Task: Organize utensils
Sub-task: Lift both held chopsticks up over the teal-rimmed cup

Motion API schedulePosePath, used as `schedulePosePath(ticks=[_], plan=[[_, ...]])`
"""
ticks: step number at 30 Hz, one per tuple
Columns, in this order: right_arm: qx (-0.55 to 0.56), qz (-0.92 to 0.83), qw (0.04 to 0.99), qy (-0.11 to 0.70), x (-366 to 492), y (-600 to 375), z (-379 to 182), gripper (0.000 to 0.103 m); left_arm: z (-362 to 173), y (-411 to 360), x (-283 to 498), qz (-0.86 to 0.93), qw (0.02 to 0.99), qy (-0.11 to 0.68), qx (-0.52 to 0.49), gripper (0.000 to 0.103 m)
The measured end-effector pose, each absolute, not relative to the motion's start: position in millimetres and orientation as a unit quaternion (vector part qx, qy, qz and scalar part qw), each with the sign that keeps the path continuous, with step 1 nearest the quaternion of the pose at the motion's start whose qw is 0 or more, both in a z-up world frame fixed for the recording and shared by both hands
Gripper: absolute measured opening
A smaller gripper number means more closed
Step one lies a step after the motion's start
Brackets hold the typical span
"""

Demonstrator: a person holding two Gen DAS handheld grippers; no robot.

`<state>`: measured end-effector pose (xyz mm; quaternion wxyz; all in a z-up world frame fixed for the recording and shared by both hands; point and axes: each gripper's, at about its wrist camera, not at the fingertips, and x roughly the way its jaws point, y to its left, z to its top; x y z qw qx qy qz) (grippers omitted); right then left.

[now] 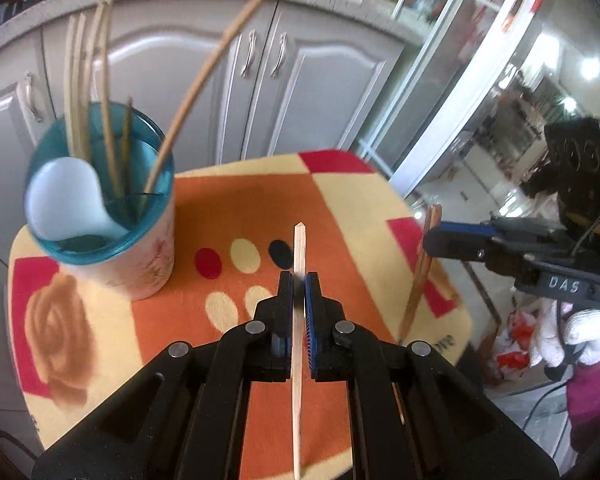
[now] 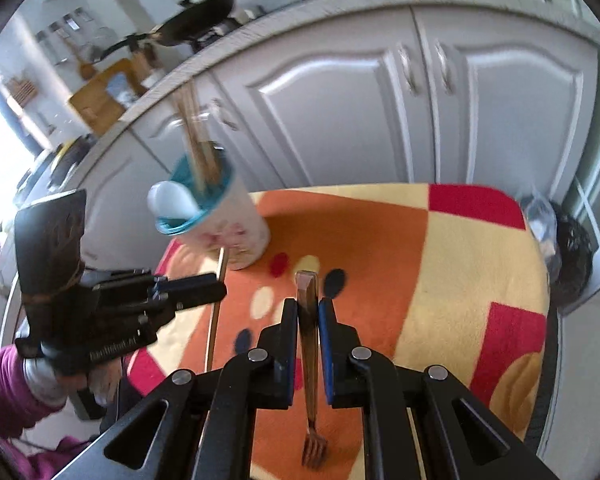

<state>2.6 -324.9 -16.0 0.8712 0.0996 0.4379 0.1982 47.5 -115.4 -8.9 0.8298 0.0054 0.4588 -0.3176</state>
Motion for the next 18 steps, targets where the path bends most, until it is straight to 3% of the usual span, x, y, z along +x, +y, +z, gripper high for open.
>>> schedulePosePath(ticks=[18], plan=[[0.017, 0.245, 0.897, 0.366, -26, -271, 76, 0.010, 113, -32, 20, -0.302, 0.886, 0.352, -0.024, 0.004]])
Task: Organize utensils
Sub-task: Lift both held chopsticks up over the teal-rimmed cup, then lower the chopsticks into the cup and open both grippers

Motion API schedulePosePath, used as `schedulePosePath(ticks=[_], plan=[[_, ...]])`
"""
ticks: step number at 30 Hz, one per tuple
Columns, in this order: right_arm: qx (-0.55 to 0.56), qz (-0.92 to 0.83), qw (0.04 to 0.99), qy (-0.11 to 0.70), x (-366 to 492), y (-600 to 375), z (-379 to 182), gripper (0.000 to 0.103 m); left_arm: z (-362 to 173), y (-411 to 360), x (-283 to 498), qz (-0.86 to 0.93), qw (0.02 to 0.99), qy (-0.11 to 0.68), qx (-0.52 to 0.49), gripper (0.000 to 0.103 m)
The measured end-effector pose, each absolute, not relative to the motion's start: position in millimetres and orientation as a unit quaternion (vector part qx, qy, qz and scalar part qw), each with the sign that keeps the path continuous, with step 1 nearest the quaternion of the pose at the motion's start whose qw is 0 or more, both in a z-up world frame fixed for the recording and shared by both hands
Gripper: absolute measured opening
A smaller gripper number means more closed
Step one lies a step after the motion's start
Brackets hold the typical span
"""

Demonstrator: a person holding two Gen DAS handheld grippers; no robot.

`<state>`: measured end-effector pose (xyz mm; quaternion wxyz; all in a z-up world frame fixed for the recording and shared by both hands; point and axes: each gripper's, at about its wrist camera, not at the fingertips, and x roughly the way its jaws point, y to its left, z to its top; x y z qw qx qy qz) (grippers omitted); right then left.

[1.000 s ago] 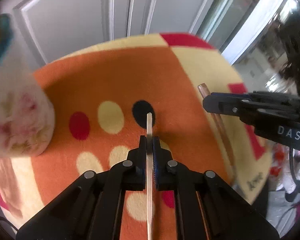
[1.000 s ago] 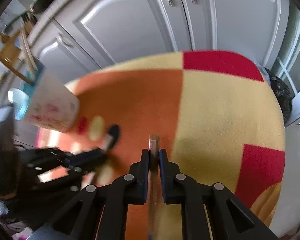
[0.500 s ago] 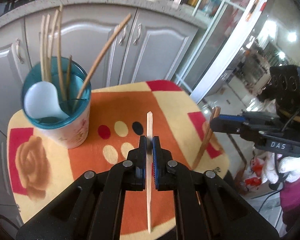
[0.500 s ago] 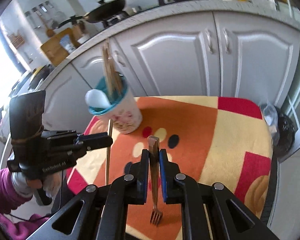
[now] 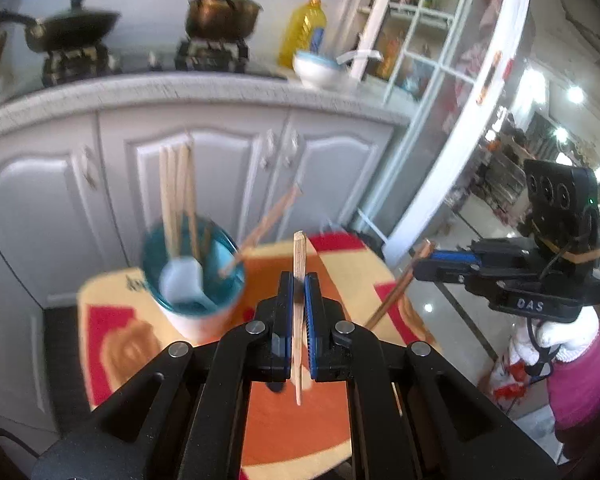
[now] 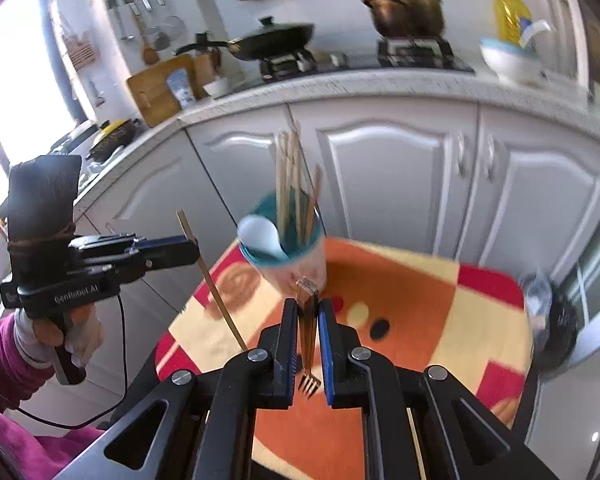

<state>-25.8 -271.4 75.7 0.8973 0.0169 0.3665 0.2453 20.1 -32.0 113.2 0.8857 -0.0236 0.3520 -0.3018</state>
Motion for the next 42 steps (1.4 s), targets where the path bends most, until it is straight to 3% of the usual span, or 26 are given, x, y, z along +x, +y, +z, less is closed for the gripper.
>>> schedulePosePath(ticks=[15, 27, 42], plan=[[-0.053, 0.279, 0.914, 0.290, 28, -202, 180, 0.009, 219, 28, 98, -0.189, 0.956, 0.223, -0.018, 0.004], [-0.052, 0.236, 0.918, 0.316, 112, -175, 143, 0.009, 146, 16, 152, -0.166, 0.947, 0.276, -0.004, 0.004], [-0.037, 0.238, 0.893, 0.381, 145, -166, 73, 0.010, 70, -3, 167, -0.162, 0.921, 0.355, -0.005, 0.004]])
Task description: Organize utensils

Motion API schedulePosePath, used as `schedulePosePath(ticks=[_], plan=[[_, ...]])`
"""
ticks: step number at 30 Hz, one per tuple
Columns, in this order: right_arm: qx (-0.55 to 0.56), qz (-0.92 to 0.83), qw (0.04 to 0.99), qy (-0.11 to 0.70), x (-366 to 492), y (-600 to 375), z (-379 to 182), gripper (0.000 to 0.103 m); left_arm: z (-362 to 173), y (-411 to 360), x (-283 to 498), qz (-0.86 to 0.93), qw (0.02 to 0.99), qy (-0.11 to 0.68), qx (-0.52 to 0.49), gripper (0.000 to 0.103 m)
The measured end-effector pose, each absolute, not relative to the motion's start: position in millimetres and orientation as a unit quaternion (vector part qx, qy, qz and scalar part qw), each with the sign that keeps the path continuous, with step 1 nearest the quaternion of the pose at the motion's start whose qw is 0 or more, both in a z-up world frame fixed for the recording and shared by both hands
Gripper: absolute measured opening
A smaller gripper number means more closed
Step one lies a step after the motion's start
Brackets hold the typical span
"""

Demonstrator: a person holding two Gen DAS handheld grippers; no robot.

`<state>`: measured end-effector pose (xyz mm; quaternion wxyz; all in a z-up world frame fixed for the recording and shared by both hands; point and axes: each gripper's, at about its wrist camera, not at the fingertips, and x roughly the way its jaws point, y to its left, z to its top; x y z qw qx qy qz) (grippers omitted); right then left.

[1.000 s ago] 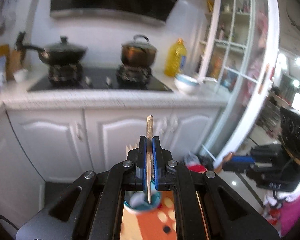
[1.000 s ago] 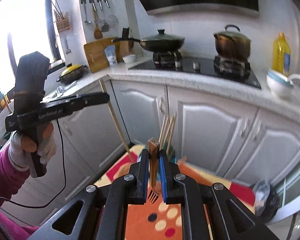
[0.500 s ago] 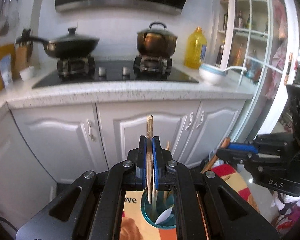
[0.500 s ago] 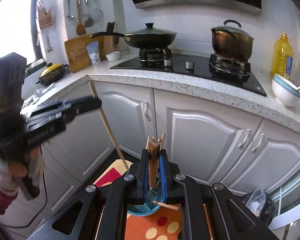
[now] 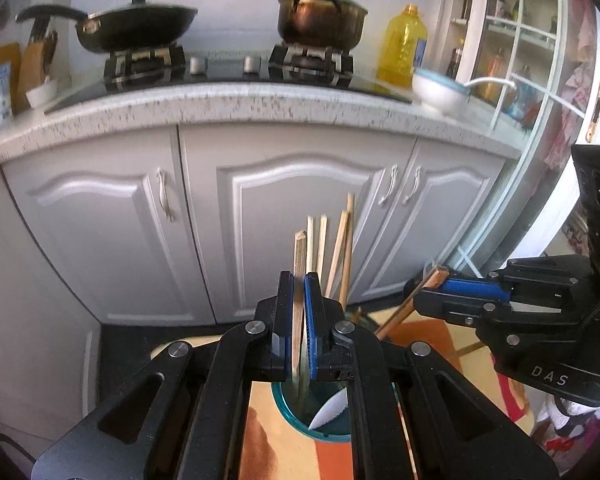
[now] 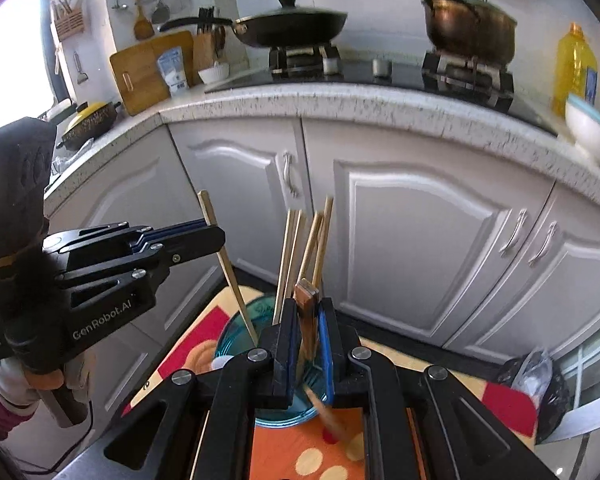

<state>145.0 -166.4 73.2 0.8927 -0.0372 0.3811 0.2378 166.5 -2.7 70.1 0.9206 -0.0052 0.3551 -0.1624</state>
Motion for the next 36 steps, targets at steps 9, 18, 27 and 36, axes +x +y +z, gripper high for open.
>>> schedulePosePath(ticks=[9, 18, 27, 36], plan=[[0.005, 0.231, 0.886, 0.402, 149, -180, 61, 0.011, 60, -3, 166, -0.161, 0.909, 0.382, -0.027, 0.005], [0.026, 0.233, 0.901, 0.366, 119, -193, 95, 0.028, 76, 7, 141, -0.156, 0.916, 0.366, -0.044, 0.036], [0.038, 0.217, 0.913, 0.343, 68, -195, 94, 0.040, 72, 8, 96, -0.106, 0.925, 0.364, -0.024, 0.036], [0.053, 0.180, 0.914, 0.361, 40, -189, 62, 0.041, 52, 3, 57, -0.068, 0.924, 0.377, -0.009, 0.036]])
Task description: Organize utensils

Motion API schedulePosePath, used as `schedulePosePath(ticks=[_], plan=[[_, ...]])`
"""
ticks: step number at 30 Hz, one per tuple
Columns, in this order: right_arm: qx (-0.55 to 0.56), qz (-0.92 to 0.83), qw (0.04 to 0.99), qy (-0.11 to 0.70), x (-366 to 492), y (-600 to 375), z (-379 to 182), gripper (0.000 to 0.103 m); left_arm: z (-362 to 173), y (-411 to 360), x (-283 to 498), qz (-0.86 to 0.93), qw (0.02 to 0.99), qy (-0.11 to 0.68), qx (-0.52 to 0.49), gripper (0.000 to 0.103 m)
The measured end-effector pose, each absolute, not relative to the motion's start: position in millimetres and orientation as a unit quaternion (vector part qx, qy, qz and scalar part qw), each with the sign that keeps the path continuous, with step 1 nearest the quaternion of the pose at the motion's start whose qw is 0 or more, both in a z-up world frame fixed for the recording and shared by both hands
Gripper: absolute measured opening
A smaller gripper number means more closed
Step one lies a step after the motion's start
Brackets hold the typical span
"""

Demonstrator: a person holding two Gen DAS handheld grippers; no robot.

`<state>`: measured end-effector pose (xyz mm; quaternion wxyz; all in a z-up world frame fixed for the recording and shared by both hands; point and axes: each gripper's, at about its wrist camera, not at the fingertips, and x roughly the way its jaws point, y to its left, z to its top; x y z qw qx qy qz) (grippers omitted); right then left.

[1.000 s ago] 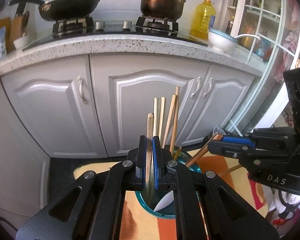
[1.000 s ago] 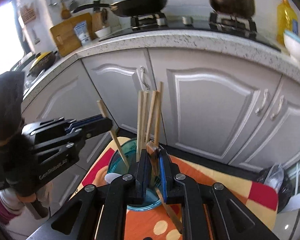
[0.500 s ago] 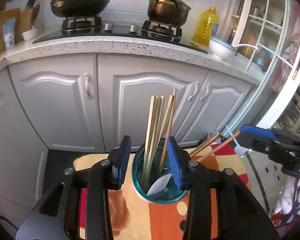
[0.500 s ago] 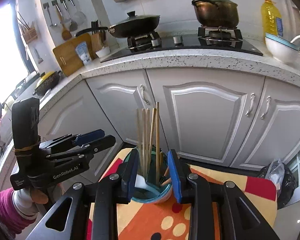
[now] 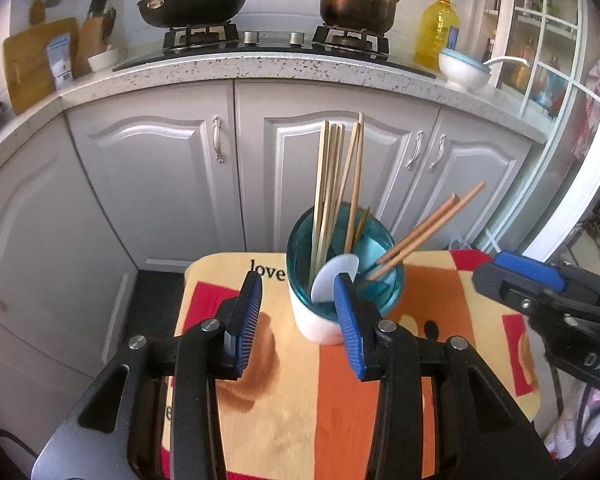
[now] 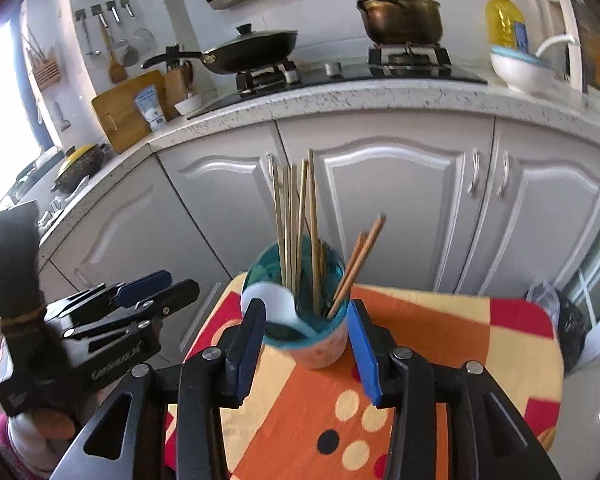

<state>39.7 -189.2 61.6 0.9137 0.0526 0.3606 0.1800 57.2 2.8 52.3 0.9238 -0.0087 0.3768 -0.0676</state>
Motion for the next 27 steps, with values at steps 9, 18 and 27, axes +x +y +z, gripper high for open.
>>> schedulePosePath(ticks=[9, 18, 27], plan=[[0.052, 0.162, 0.917, 0.360, 20, -190, 59, 0.041, 64, 5, 35, -0.052, 0.931, 0.360, -0.012, 0.036], [0.049, 0.158, 0.921, 0.354, 9, -188, 64, 0.042, 74, 1, 18, -0.038, 0.940, 0.339, 0.012, 0.036], [0.047, 0.158, 0.919, 0.358, 9, -186, 63, 0.046, 73, -1, 18, -0.030, 0.939, 0.342, 0.020, 0.036]])
